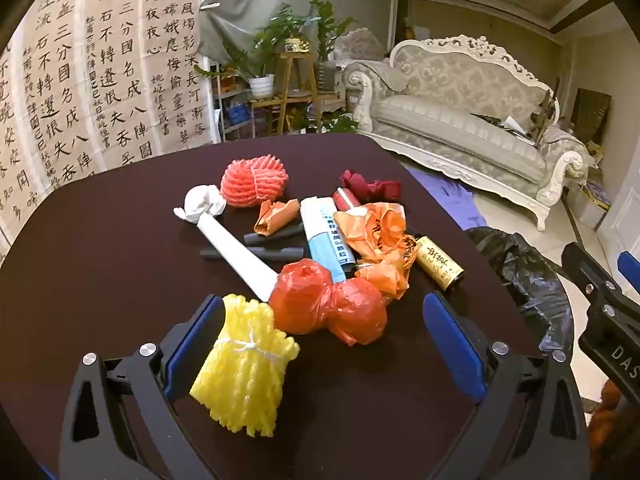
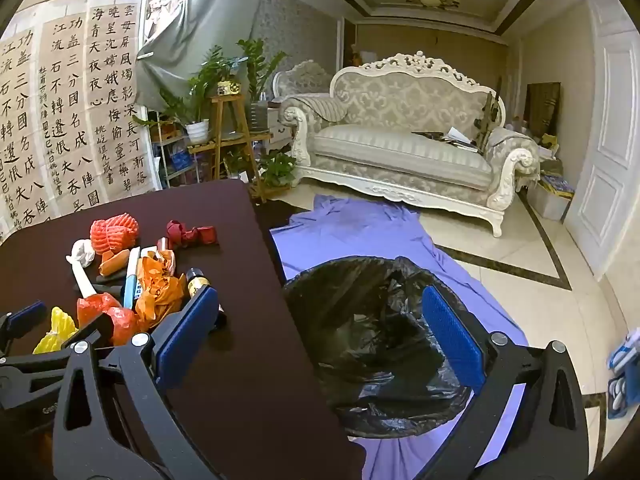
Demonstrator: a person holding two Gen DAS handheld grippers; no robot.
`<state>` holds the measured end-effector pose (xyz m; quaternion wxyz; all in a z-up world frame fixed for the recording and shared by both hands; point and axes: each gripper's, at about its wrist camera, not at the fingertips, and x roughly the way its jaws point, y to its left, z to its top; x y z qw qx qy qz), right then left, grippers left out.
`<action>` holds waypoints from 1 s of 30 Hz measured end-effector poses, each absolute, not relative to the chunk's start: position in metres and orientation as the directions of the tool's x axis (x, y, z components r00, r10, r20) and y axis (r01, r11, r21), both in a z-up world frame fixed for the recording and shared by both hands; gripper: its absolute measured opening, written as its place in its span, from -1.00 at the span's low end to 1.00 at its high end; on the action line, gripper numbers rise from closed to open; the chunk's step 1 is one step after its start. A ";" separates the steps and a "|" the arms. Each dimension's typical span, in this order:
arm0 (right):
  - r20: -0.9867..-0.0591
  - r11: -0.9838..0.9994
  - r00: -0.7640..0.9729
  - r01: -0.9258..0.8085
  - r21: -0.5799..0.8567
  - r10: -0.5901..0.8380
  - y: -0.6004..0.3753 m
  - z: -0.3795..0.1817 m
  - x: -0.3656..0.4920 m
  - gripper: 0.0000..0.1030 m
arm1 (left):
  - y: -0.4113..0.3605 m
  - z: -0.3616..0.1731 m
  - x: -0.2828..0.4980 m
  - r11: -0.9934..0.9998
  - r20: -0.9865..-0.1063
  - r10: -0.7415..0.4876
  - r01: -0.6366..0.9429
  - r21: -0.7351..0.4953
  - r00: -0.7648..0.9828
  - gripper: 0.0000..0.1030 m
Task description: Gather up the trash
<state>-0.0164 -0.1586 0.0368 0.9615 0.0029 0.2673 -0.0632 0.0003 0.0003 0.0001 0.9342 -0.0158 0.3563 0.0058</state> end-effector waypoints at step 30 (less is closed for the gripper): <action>-0.523 0.989 0.841 0.146 -0.030 -0.140 -0.171 0.042 -0.029 0.92 | 0.001 0.003 -0.011 0.999 -0.655 0.026 -0.039 -0.005 0.755 0.87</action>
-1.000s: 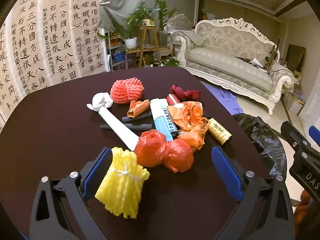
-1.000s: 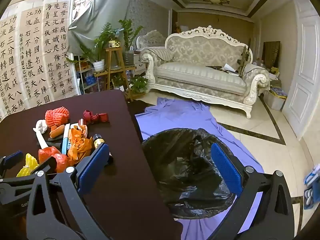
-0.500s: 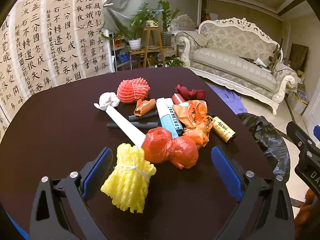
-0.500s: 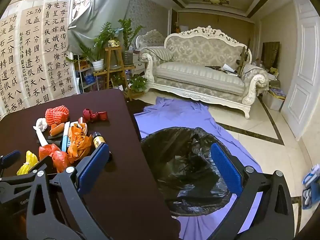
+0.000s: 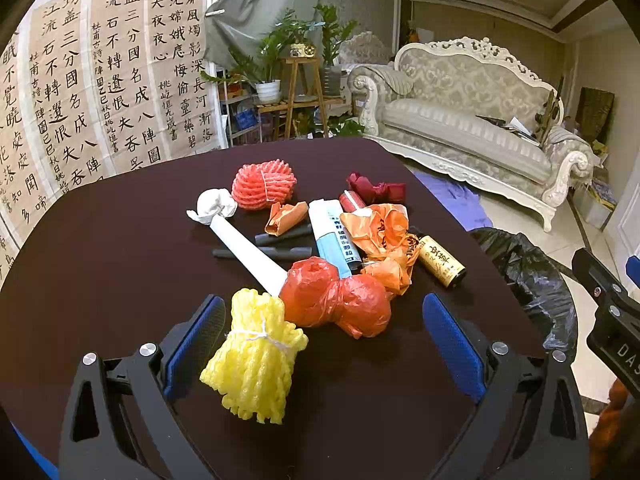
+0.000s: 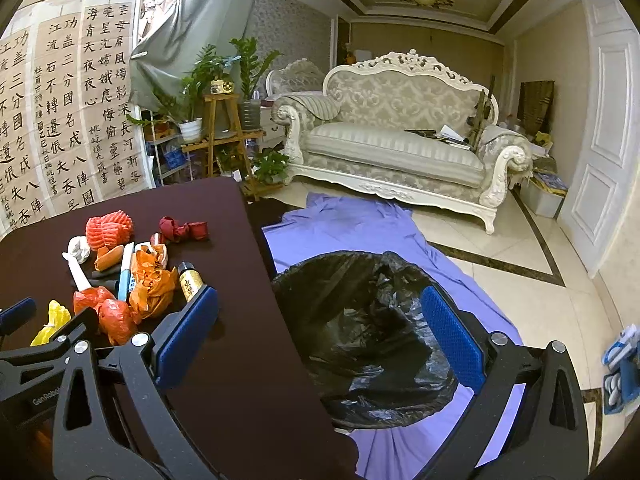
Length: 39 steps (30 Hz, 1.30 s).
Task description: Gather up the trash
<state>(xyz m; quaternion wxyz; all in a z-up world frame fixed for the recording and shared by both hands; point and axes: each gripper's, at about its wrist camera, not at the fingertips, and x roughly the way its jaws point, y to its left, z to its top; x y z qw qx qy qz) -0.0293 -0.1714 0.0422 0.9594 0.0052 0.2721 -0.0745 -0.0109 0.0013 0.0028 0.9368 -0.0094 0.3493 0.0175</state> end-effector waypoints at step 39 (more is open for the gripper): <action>-0.526 0.989 0.839 0.147 -0.025 -0.138 -0.172 0.040 -0.027 0.92 | -0.001 0.008 -0.010 0.999 -0.647 0.019 -0.036 -0.012 0.762 0.87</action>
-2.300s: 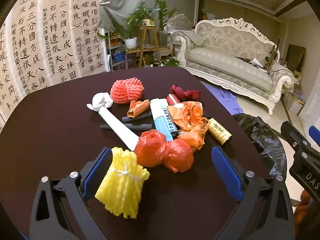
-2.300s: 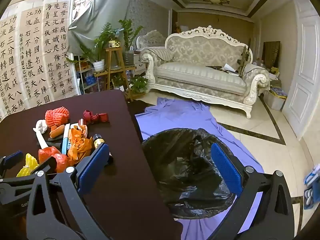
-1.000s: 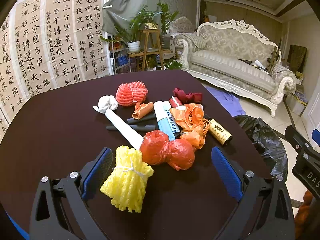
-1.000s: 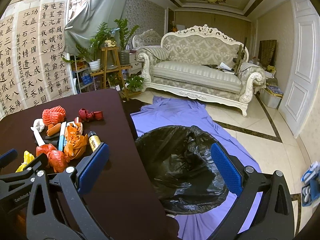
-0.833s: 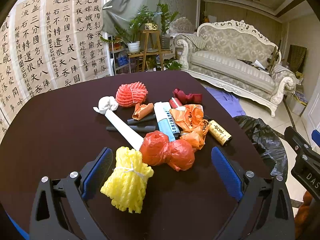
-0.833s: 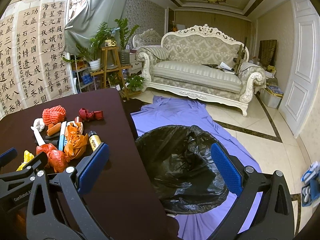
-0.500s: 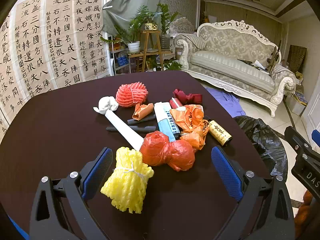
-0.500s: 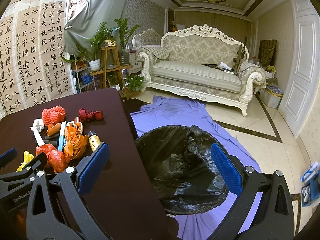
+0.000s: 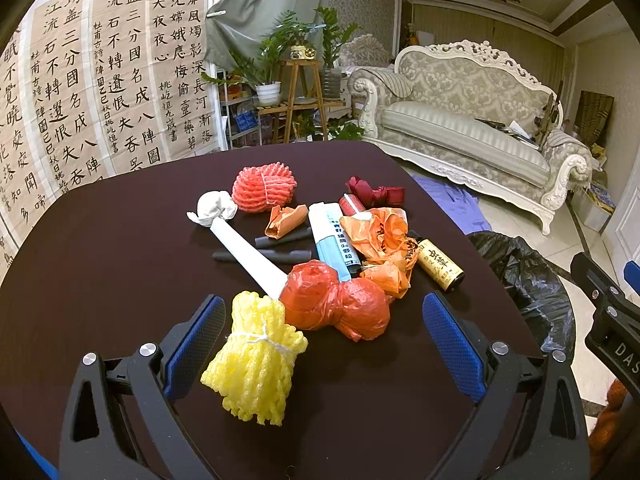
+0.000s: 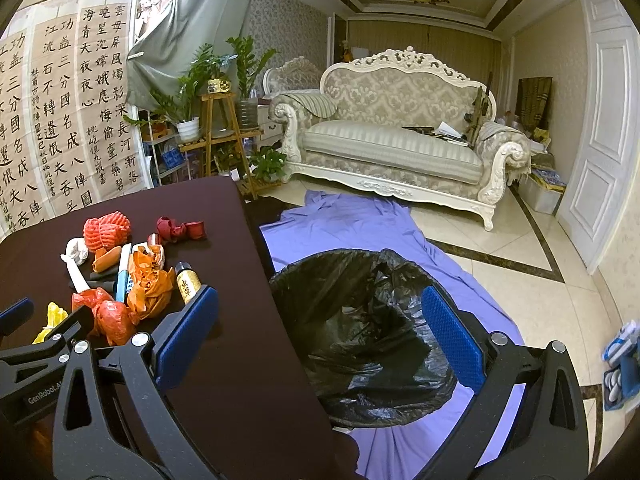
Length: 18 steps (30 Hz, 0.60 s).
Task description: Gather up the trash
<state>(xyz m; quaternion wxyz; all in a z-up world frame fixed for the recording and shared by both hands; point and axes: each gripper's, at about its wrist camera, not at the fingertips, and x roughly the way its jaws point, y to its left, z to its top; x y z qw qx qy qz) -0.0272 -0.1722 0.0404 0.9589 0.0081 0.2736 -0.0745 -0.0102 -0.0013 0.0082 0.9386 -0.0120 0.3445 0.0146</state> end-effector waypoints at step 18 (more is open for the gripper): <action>-0.537 0.988 0.832 0.154 -0.016 -0.138 -0.176 0.033 -0.027 0.92 | -0.002 0.005 -0.011 0.999 -0.648 0.013 -0.031 -0.017 0.762 0.87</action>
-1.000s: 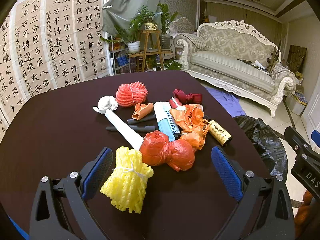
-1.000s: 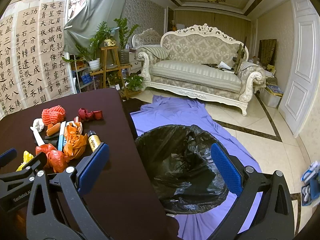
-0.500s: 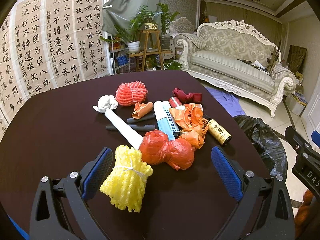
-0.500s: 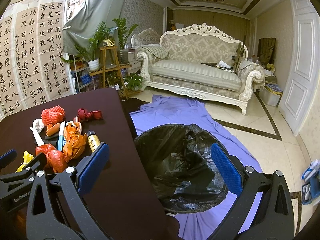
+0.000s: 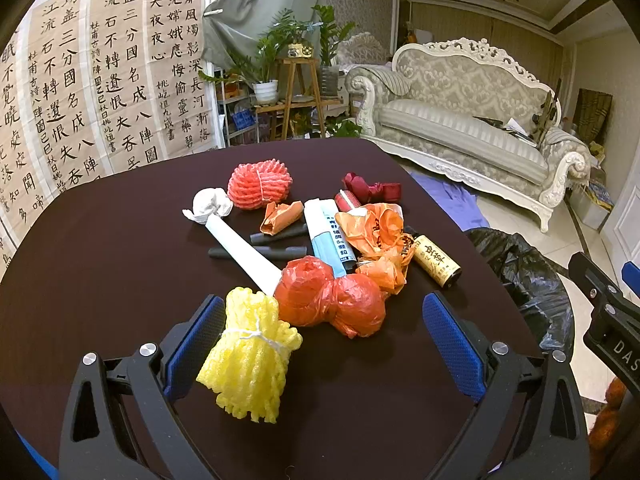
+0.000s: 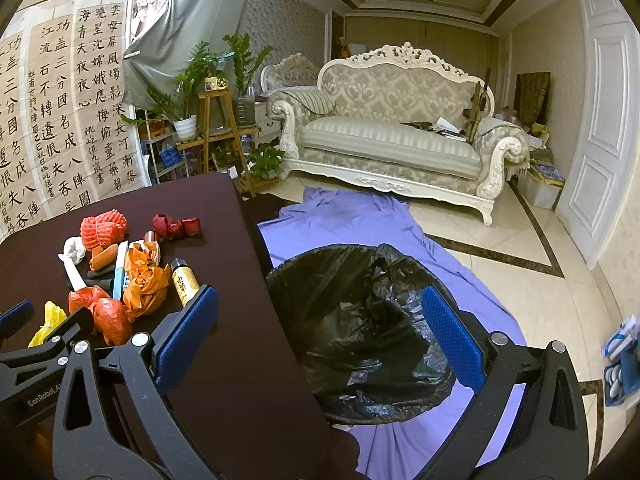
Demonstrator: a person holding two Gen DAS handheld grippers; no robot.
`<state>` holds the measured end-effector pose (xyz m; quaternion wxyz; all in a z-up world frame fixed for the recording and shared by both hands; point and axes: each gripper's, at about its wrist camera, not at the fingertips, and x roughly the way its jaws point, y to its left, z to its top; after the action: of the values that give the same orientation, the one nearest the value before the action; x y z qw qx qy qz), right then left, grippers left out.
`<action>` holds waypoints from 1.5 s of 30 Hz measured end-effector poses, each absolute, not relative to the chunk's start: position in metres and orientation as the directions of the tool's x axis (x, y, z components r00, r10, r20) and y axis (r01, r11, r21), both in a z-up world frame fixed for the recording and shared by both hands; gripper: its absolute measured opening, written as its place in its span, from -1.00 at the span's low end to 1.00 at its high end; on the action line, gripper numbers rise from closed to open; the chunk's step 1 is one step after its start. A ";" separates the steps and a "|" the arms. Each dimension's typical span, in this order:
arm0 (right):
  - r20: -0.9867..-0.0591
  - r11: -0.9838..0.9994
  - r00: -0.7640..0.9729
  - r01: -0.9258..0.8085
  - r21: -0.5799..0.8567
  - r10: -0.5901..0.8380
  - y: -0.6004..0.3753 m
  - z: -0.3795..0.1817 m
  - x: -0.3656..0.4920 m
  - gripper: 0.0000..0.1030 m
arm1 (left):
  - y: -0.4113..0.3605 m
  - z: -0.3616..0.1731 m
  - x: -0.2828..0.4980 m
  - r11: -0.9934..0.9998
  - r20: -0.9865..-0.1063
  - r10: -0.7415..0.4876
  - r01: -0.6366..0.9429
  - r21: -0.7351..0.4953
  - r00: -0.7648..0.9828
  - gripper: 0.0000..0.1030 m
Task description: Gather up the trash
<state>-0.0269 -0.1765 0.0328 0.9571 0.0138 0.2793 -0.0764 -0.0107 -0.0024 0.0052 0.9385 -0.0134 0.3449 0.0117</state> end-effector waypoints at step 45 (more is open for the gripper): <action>-0.602 0.999 0.798 0.043 0.031 -0.016 -0.137 0.022 -0.016 0.60 | 0.022 -0.026 -0.018 0.999 -0.736 0.011 0.017 0.030 0.677 0.02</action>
<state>-0.0156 -0.1370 0.0215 0.9480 0.0215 0.3173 -0.0155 -0.0177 0.0225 -0.0260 0.9156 0.0174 0.4017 -0.0018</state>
